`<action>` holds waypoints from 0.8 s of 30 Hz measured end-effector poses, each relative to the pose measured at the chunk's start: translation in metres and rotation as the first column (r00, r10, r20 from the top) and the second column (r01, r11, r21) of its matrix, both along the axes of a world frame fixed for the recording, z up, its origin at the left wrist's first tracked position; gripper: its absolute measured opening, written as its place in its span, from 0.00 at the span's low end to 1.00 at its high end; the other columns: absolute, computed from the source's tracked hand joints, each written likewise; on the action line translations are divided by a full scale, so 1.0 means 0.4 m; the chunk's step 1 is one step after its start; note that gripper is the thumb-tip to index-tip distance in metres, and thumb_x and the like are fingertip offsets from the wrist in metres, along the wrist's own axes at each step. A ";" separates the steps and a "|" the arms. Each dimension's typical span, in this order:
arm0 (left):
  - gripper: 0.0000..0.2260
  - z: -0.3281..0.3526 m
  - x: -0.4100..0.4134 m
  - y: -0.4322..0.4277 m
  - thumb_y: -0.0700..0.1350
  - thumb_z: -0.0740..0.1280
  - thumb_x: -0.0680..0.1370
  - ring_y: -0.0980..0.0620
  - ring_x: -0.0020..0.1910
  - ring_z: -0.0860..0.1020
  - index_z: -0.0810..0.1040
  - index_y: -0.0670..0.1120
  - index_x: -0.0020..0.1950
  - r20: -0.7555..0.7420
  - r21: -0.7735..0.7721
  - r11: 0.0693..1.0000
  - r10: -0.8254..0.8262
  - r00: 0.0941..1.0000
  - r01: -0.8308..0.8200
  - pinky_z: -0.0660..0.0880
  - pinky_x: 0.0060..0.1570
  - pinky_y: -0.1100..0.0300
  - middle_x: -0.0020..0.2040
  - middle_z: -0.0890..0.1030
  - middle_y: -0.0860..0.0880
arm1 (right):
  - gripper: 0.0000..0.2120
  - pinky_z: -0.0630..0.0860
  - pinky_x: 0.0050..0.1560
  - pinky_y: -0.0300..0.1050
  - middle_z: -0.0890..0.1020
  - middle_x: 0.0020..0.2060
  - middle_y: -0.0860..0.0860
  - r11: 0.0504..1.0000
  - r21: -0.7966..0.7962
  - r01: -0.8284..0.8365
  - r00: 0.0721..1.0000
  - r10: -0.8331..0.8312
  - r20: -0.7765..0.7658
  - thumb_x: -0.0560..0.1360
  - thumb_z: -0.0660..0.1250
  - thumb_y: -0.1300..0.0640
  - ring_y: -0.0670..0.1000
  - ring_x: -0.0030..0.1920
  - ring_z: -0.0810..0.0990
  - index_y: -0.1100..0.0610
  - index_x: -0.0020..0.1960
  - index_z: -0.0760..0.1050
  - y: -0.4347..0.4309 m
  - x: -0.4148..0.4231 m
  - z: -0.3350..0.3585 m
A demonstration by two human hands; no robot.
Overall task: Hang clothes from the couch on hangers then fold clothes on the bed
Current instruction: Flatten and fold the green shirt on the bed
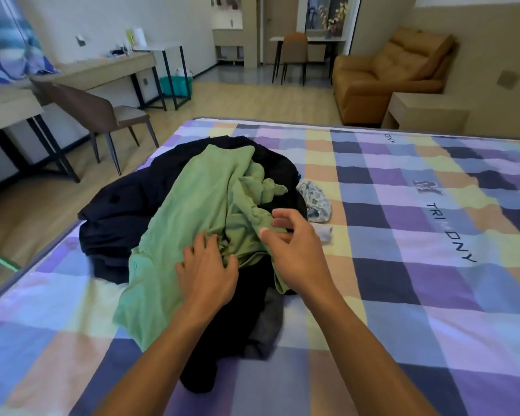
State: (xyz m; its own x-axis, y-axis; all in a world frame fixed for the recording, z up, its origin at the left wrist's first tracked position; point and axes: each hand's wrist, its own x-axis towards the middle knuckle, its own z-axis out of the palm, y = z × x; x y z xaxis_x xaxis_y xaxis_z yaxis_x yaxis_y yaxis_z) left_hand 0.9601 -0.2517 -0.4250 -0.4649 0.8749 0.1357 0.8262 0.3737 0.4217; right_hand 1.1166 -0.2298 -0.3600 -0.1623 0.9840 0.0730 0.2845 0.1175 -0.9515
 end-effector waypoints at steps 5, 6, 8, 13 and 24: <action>0.17 -0.002 -0.044 0.019 0.46 0.70 0.78 0.40 0.61 0.77 0.78 0.41 0.65 0.102 0.278 0.959 -0.080 0.992 0.049 0.73 0.61 0.47 0.63 0.80 0.43 | 0.17 0.78 0.58 0.45 0.78 0.59 0.47 0.995 0.097 -0.022 0.999 0.019 0.025 0.78 0.71 0.52 0.40 0.51 0.79 0.50 0.66 0.73 -0.045 0.001 -0.051; 0.16 0.008 -0.047 0.009 0.45 0.71 0.77 0.42 0.58 0.79 0.79 0.42 0.63 0.131 0.342 0.938 -0.098 0.986 0.048 0.74 0.60 0.48 0.60 0.82 0.44 | 0.17 0.78 0.58 0.46 0.78 0.59 0.48 0.994 0.111 -0.025 0.999 0.021 0.032 0.78 0.71 0.52 0.41 0.51 0.80 0.50 0.66 0.73 -0.058 0.007 -0.055; 0.12 0.039 -0.038 -0.028 0.42 0.73 0.76 0.47 0.49 0.81 0.82 0.44 0.59 0.181 0.457 0.888 -0.138 0.974 0.040 0.76 0.54 0.53 0.53 0.84 0.48 | 0.17 0.78 0.59 0.48 0.78 0.58 0.48 0.990 0.140 -0.024 0.999 0.018 0.048 0.78 0.71 0.52 0.43 0.52 0.80 0.51 0.65 0.73 -0.095 0.026 -0.054; 0.10 0.154 0.005 -0.156 0.37 0.71 0.75 0.57 0.25 0.68 0.84 0.50 0.52 0.287 0.583 0.805 -0.327 0.900 0.107 0.67 0.30 0.66 0.30 0.76 0.49 | 0.18 0.78 0.57 0.49 0.77 0.58 0.47 0.984 0.180 -0.010 0.996 -0.006 0.088 0.77 0.71 0.52 0.43 0.52 0.80 0.51 0.66 0.72 -0.217 0.071 -0.001; 0.12 0.324 0.130 -0.384 0.30 0.65 0.79 0.49 0.46 0.83 0.84 0.44 0.56 0.467 0.667 0.668 -0.720 0.513 0.330 0.80 0.48 0.56 0.48 0.86 0.39 | 0.08 0.78 0.45 0.59 0.81 0.41 0.48 0.922 0.388 0.002 0.950 -0.122 0.287 0.70 0.68 0.60 0.53 0.45 0.79 0.49 0.47 0.75 -0.367 0.135 0.064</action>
